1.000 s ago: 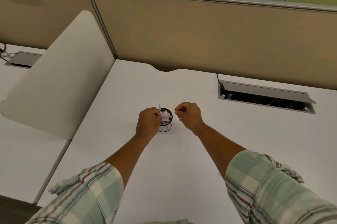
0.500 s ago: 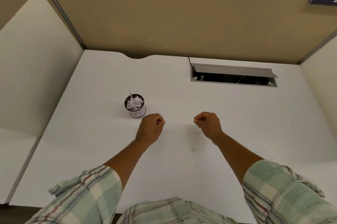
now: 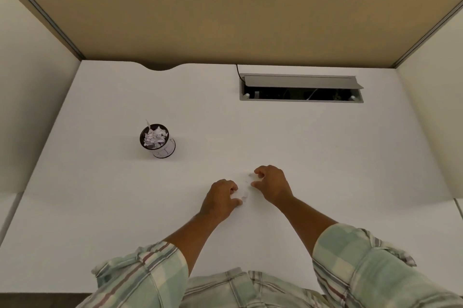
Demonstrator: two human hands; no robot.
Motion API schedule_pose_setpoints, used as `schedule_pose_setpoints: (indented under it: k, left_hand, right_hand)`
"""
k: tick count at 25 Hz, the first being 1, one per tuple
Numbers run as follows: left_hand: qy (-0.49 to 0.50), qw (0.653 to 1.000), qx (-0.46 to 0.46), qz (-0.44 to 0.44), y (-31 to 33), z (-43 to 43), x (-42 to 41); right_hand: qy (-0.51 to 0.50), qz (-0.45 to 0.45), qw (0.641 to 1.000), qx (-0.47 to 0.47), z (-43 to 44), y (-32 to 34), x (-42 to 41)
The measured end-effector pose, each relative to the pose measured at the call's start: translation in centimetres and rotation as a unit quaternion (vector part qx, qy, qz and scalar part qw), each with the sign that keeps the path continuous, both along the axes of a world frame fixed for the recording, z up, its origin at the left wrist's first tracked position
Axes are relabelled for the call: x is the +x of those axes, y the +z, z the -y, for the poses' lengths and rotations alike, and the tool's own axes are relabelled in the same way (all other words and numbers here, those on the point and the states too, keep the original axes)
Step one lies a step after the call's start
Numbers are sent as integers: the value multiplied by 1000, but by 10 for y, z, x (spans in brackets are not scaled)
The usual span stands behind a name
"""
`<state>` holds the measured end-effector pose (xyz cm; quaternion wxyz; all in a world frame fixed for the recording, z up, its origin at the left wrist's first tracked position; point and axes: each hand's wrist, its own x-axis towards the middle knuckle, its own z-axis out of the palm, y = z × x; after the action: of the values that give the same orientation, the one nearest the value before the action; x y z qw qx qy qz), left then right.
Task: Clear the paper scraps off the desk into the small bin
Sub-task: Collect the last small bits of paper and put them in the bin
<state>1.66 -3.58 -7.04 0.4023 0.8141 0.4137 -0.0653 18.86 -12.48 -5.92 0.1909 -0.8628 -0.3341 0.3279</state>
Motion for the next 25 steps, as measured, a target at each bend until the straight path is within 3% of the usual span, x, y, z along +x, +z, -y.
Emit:
schedule_pose_setpoints:
  k: [12,25]
  left_hand:
    - [-27,999,-13,-17,-14,7,16]
    - [-77,996,52,-9,-17,11,23]
  right_hand:
    - [80,37,995,-51,-16,-21,-2]
    - [157,90,981,-66,-17,-24,-11]
